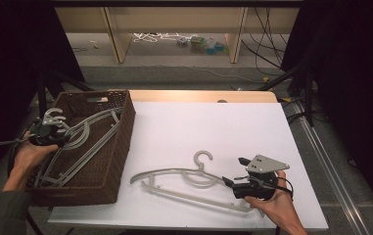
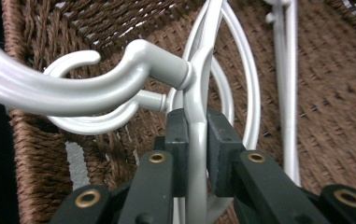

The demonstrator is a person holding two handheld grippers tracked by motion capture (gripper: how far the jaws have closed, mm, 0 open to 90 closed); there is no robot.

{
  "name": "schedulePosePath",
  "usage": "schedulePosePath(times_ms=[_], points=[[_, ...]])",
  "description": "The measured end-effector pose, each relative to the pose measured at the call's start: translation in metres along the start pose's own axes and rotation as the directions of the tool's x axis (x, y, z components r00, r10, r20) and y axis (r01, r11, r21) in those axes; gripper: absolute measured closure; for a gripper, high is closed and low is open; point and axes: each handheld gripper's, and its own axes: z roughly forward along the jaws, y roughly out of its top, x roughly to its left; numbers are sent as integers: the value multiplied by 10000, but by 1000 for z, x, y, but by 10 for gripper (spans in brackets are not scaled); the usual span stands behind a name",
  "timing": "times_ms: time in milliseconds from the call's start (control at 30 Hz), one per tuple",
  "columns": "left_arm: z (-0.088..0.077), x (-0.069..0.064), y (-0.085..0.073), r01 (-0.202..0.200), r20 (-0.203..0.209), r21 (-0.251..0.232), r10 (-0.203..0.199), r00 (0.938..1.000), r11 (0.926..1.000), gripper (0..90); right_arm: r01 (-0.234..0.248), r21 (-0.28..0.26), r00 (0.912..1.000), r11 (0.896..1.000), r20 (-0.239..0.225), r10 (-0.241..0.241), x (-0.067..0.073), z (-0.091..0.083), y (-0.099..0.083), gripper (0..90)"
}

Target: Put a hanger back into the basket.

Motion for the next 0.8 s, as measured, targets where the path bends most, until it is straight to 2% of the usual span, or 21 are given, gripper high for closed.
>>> schedulePosePath(times_ms=[33,100,167,233,300,367,400,433,500,600,633,700,800], points=[[1,0,-1,-90,-88,76,90,9999,9999,769,21,-18,10000,10000,17,-21,0,0,0,197],[3,-1,-3,47,-195,103,-45,9998,9999,736,44,-89,10000,10000,38,-44,-1,0,0,198],[0,1,-3,494,-481,112,-488,9976,9987,686,-20,-33,10000,10000,37,20,0,0,0,198],[-5,1,-2,595,-485,-16,-595,9970,9982,631,-52,-59,10000,10000,43,52,-1,0,0,197],[-12,1,0,944,-762,-316,-965,9924,9950,558,-44,-72,10000,10000,45,44,-1,0,0,197],[-19,2,2,1164,-776,-659,-1214,9896,9910,492,-29,-71,10000,10000,54,30,-1,0,0,197],[-24,1,5,1545,-657,-1002,-1614,9847,9829,474,-37,-79,10000,10000,59,38,-1,0,0,197],[-29,0,7,1697,-598,-1235,-1780,9822,9777,446,-15,-105,10000,9999,59,15,-1,0,0,197],[-39,-2,12,1737,-454,-1586,-1829,9821,9719,406,7,-117,10000,9999,17,-7,0,0,0,197],[-54,-13,20,1940,-217,-2202,-2037,9788,9560,350,-13,-163,10000,9999,81,14,-1,0,0,195],[-61,-17,23,1876,-167,-2360,-1970,9803,9535,337,7,-191,10000,9998,86,-6,-1,0,0,195],[-70,-29,28,1854,56,-2749,-1912,9815,9434,317,2,-186,10000,9998,42,-1,-1,0,0,195],[-84,-47,34,1881,470,-3295,-1829,9820,9252,290,-52,-289,10000,9996,73,54,0,0,1,192]])
